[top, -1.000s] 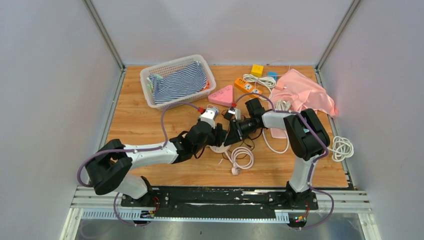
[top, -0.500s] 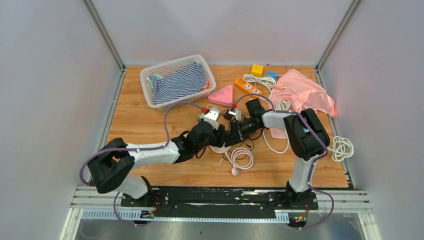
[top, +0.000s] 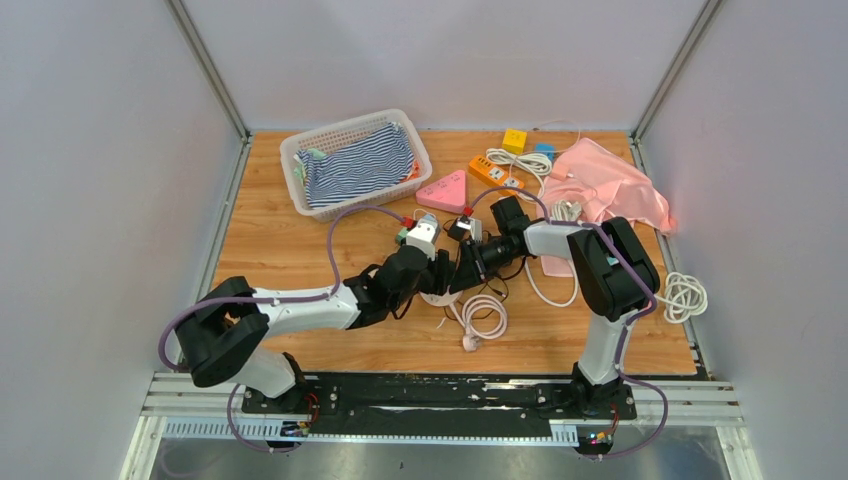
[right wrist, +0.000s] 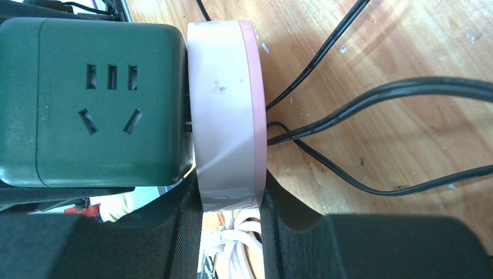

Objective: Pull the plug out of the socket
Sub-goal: Remove the plug from the socket.

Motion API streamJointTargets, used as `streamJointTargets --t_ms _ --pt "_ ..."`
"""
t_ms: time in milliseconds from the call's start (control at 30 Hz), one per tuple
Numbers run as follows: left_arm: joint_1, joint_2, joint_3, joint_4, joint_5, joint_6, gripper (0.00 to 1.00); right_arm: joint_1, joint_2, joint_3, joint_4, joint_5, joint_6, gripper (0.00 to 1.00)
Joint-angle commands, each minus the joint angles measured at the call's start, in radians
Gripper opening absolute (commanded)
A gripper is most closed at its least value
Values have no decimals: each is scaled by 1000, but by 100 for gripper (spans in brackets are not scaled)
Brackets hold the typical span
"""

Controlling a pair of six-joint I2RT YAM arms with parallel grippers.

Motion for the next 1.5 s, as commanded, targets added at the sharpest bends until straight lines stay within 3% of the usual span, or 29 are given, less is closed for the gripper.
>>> streamJointTargets --t_ms 0,300,500,700,900,1133,1467 --pt "0 -6 -32 -53 -45 -19 0 -7 27 -19 1 228 -111 2" --pt "-9 4 -17 -52 58 -19 0 -7 31 -18 1 217 -105 2" --pt "-93 45 21 -90 -106 1 0 -7 34 -18 1 215 -105 2" --pt "-91 36 13 -104 -146 -25 0 -8 32 -18 2 217 -105 2" --pt "-5 -22 -55 -96 -3 -85 0 -7 36 -18 2 217 -108 1" --pt "2 -25 -48 -95 52 -70 0 -7 36 -18 2 216 -108 1" --pt "-102 52 26 -141 -158 -45 0 -7 41 -17 2 221 -113 1"
